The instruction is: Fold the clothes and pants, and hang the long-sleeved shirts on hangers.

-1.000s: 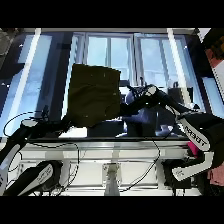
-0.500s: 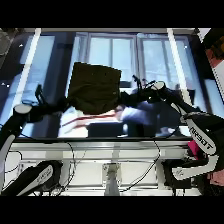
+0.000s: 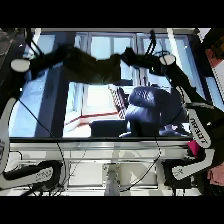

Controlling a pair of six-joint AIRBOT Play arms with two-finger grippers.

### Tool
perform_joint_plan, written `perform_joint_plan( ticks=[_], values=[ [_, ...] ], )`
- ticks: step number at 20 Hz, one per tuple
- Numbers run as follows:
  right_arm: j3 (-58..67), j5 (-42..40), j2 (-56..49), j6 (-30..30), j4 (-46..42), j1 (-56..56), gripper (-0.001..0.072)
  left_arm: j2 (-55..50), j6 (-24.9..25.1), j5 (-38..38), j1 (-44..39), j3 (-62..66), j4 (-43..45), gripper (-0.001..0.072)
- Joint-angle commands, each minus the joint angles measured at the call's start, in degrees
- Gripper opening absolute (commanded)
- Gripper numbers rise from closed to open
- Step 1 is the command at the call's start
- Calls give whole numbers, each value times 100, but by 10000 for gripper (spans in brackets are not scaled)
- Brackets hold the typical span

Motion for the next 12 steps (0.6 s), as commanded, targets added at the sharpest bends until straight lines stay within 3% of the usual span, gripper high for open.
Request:
perform_joint_plan(
  ticks=[1, 6, 8, 12],
  values=[
    [1174, -629, -365, 127, 22, -33, 21, -693, 2, 33, -116, 1519, -37, 19],
    [1886, -94, -420, 133, 4, -457, 22, -804, 254, -348, -61, 2190, -4, 20],
    [1893, 542, -420, 326, -197, -702, 23, -852, 402, -1016, -42, 2188, 350, 21],
    [1888, 2382, -420, 988, -1484, -1080, 21, -951, 352, -2245, -87, 2087, 1182, 18]
  ],
)
